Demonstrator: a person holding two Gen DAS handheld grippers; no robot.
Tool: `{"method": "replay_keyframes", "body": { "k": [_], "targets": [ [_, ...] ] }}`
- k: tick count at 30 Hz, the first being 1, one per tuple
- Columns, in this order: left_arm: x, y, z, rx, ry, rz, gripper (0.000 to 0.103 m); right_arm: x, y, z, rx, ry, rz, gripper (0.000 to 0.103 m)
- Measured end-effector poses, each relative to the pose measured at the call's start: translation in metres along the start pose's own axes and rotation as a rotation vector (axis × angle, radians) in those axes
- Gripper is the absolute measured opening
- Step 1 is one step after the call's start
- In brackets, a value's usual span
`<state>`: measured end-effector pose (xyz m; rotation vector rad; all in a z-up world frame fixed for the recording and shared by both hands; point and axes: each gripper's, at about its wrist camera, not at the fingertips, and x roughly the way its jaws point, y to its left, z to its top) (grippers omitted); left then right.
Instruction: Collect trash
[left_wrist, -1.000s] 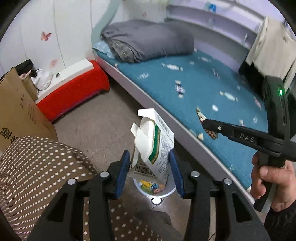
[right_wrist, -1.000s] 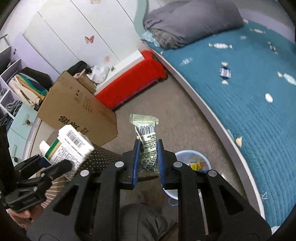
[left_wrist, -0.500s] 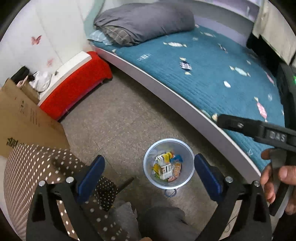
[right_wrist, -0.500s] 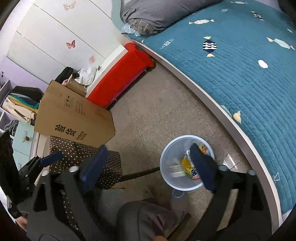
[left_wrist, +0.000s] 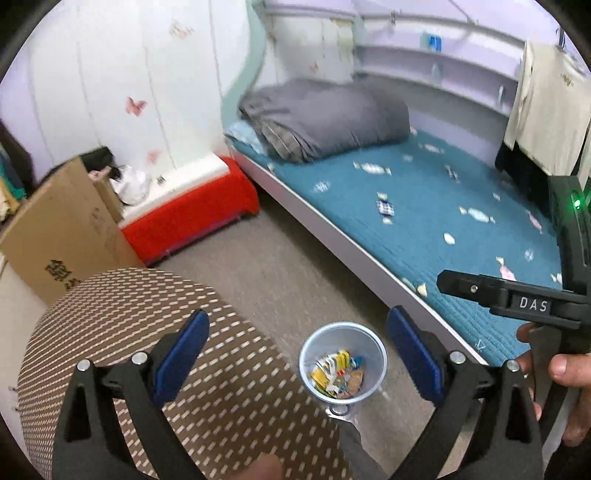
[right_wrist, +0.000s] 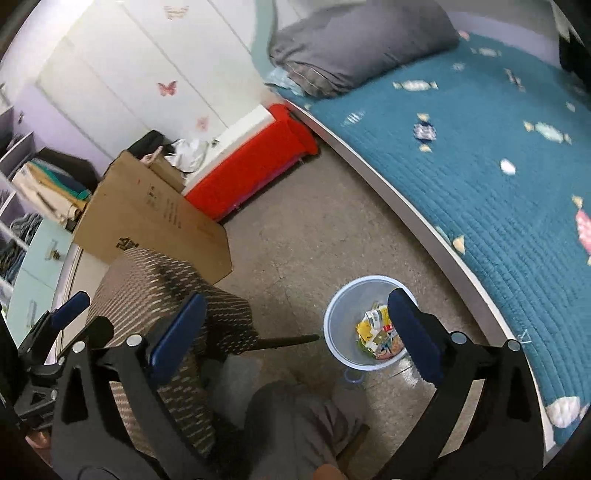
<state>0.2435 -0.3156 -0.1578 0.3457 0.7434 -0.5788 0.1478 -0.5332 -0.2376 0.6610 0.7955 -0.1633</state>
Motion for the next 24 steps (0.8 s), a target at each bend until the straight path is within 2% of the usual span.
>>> {"method": "replay_keyframes", "body": {
  "k": [4, 8, 14, 20, 24],
  "targets": [
    [-0.056, 0.011, -0.015, -0.032, -0.105, 0.051, 0.096, -0.042, 0.046, -0.013, -0.083, -0.059, 0.017, 0.097],
    [-0.112, 0.018, -0.035, -0.060, -0.200, 0.157, 0.096, -0.085, 0.091, -0.033, -0.155, -0.120, 0.021, 0.097],
    [-0.180, 0.031, -0.066, -0.127, -0.274, 0.302, 0.096, -0.134, 0.145, -0.067, -0.244, -0.200, 0.025, 0.097],
    [-0.239, 0.054, -0.093, -0.227, -0.336, 0.366, 0.096, -0.175, 0.193, -0.096, -0.357, -0.277, 0.048, 0.097],
    [-0.272, 0.059, -0.107, -0.240, -0.375, 0.408, 0.097, -0.198, 0.214, -0.113, -0.401, -0.332, 0.068, 0.097]
  ]
}}
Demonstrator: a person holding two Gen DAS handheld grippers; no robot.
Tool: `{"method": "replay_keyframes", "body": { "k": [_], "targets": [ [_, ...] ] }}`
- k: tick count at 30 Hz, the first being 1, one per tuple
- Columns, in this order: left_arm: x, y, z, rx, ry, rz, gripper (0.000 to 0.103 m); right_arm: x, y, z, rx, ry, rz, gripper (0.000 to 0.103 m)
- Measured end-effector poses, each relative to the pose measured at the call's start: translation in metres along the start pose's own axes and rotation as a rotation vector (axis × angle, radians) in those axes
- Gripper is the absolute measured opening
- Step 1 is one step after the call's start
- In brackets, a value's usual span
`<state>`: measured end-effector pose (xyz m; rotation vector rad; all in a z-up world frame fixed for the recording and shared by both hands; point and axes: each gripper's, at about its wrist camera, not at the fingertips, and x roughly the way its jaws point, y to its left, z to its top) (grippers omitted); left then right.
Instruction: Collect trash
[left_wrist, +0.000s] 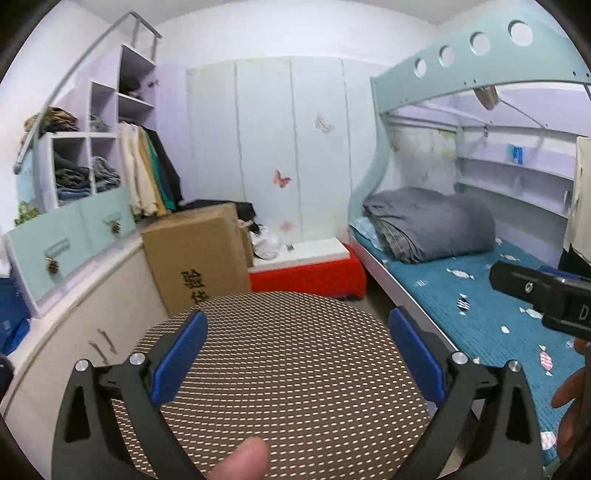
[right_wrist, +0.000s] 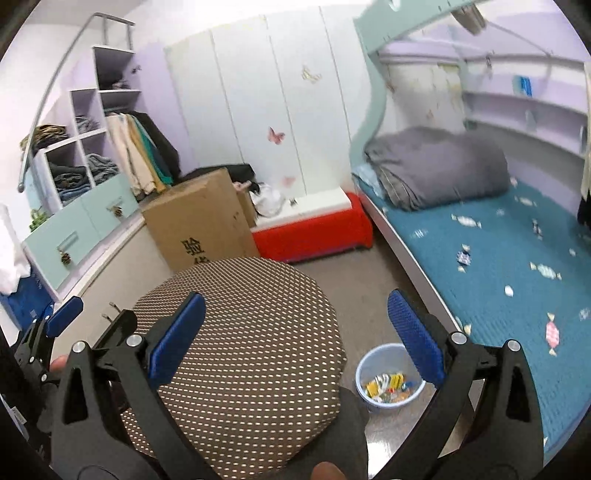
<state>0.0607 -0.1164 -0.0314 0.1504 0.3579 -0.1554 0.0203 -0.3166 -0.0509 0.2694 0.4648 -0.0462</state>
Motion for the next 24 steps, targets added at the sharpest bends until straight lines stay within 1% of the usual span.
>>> {"method": "replay_keyframes", "body": {
  "k": [2, 7, 10, 14, 17, 24],
  "targets": [
    [-0.013, 0.007, -0.001, -0.003, -0.025, 0.025, 0.097, -0.011, 0.012, 0.000, -0.026, -0.034, -0.012, 0.097],
    [-0.040, 0.025, -0.004, -0.041, -0.060, 0.025, 0.097, -0.029, 0.029, -0.002, -0.069, -0.078, -0.003, 0.097],
    [-0.048, 0.029, -0.005, -0.059, -0.070, 0.027, 0.097, -0.039, 0.038, -0.003, -0.099, -0.111, -0.023, 0.097],
    [-0.059, 0.038, -0.005, -0.086, -0.089, 0.031, 0.097, -0.049, 0.045, -0.003, -0.110, -0.147, -0.019, 0.097],
    [-0.068, 0.043, -0.004, -0.099, -0.104, 0.032, 0.097, -0.056, 0.052, -0.004, -0.128, -0.170, -0.031, 0.097],
    [-0.080, 0.050, -0.007, -0.125, -0.121, 0.040, 0.097, -0.066, 0.062, -0.008, -0.162, -0.196, -0.031, 0.097]
  ]
}}
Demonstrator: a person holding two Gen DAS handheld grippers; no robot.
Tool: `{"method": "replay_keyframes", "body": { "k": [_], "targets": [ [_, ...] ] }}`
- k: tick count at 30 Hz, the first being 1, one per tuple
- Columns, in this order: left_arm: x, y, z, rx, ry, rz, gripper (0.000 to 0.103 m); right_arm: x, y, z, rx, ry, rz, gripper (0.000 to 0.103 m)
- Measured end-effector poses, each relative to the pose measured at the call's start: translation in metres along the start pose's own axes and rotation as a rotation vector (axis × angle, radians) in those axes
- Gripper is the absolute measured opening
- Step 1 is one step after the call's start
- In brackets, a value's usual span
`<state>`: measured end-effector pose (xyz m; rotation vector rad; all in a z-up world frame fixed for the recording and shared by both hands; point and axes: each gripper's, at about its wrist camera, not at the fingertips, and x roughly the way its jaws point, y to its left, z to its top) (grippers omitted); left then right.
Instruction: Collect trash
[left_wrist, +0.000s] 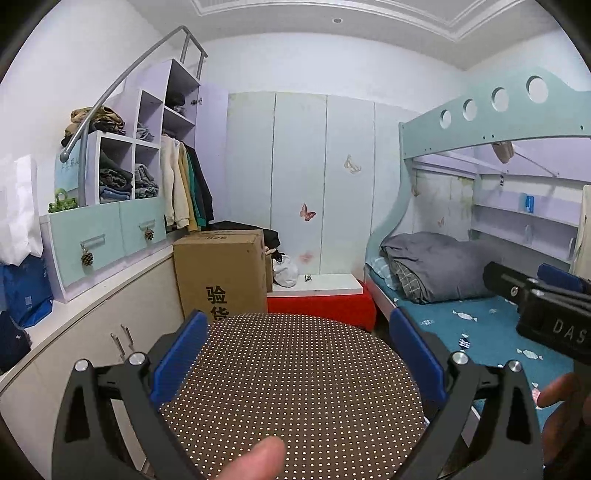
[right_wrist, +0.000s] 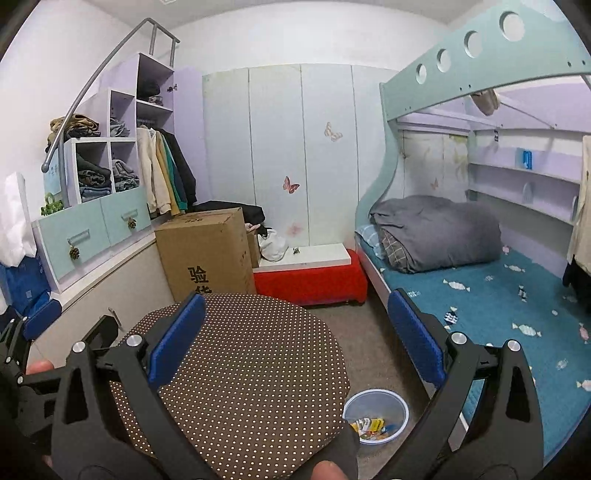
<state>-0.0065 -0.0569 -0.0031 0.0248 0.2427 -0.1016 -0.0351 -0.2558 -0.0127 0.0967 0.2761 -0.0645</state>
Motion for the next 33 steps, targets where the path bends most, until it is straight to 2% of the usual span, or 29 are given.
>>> {"method": "replay_keyframes", "body": {
  "k": [25, 33],
  "targets": [
    [-0.007, 0.017, 0.004, -0.035, -0.028, -0.004, 0.097, -0.008, 0.007, 0.000, -0.017, -0.015, 0.021, 0.097],
    [-0.003, 0.012, 0.002, -0.030, -0.006, 0.003, 0.097, -0.006, 0.009, -0.001, -0.011, -0.014, 0.023, 0.097]
  ]
}}
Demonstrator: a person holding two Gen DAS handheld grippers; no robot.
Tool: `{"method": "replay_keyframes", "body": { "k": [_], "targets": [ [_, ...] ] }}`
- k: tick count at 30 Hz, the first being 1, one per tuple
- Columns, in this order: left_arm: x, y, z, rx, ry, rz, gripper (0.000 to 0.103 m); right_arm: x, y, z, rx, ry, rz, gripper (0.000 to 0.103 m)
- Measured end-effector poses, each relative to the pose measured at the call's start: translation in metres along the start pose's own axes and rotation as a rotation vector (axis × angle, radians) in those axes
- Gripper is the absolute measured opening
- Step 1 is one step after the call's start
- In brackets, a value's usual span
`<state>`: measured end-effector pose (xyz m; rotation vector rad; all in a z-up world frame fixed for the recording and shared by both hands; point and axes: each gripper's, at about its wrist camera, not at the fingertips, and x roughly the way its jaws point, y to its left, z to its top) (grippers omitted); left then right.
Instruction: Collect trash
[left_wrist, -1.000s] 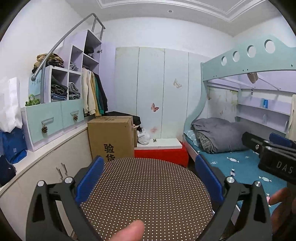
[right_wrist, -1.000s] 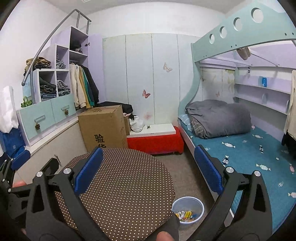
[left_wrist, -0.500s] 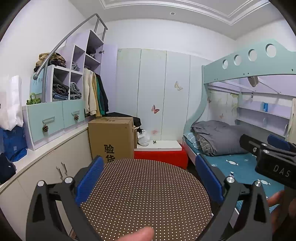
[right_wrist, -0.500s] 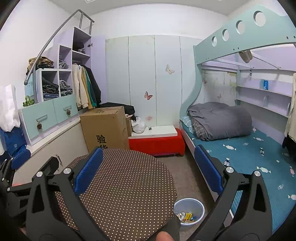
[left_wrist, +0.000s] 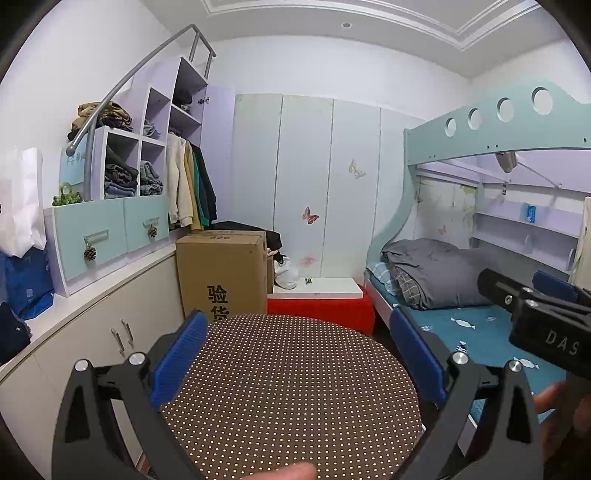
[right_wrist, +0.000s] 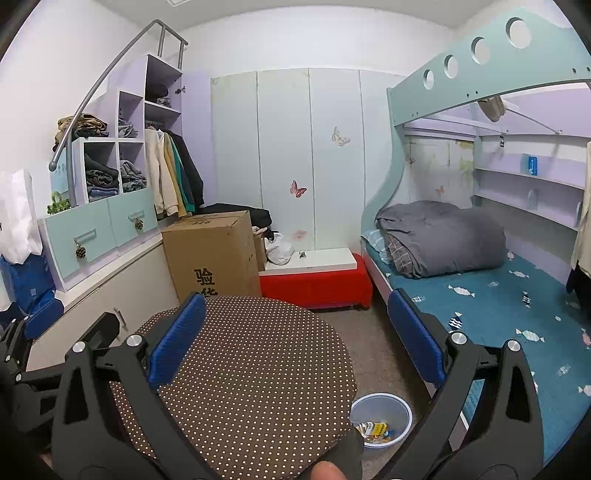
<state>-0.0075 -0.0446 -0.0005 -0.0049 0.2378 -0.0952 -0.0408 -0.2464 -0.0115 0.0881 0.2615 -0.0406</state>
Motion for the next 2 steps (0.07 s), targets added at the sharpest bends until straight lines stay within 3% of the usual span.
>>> {"method": "replay_keyframes", "body": {
  "k": [2],
  "targets": [
    [0.0003, 0.0001, 0.0001, 0.000, 0.001, 0.004, 0.097, 0.0004, 0.0004, -0.0005, 0.002, 0.001, 0.002, 0.097]
  ]
}}
